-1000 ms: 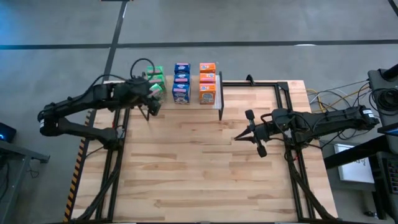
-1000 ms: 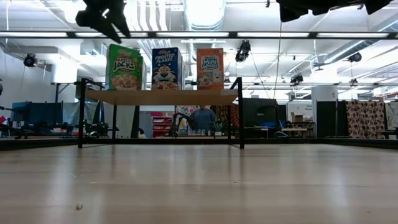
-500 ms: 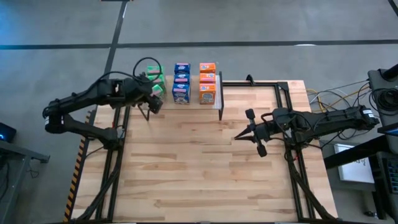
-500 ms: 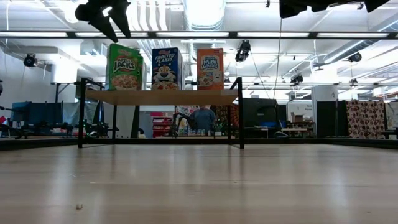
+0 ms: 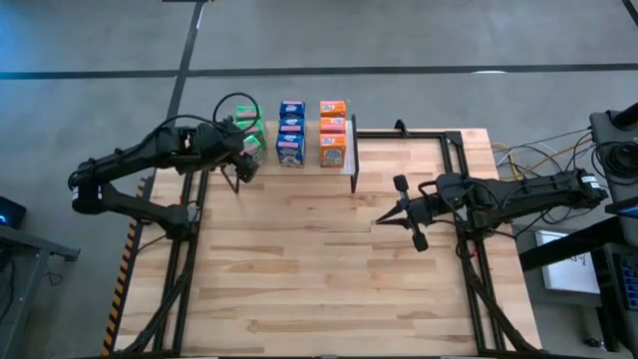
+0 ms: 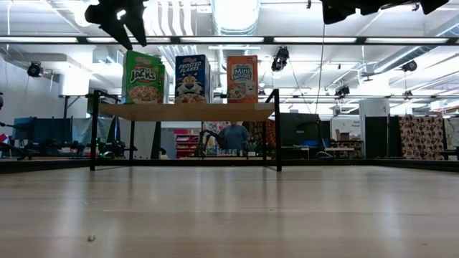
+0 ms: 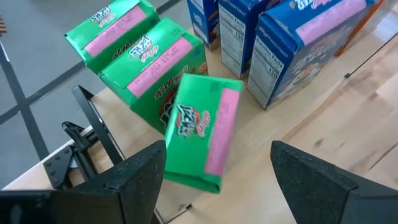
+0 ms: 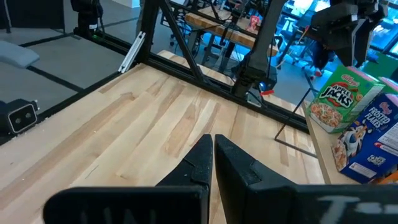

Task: Stack cereal on shelf
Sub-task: Put the green cereal box on the shelf aligned with the other green cereal boxes

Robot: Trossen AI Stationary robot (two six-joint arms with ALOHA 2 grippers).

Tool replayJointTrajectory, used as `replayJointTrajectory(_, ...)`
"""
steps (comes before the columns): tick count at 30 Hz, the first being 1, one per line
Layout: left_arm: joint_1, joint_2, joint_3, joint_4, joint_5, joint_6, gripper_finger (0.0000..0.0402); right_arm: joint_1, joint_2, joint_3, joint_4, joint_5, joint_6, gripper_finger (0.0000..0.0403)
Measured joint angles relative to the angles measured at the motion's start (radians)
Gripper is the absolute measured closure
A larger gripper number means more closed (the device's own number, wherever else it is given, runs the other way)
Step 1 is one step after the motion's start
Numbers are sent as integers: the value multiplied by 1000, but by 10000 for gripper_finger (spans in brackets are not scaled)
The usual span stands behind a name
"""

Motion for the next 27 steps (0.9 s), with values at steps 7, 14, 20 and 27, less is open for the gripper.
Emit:
replayJointTrajectory(7, 0, 0, 7, -43, 19, 25, 130, 0, 0, 0, -9, 0, 40, 394)
replayJointTrajectory(14, 0, 14, 47, -51, 19, 18, 130, 0, -5, 2, -47, 0, 54, 394)
replayJointTrajectory(20, 0, 23, 48, -41, -20, 43, 130, 0, -6, 2, -54, 0, 92, 394)
replayJointTrajectory(27, 0, 66, 48, -38, -38, 41, 130, 0, -8, 2, -60, 0, 60, 394)
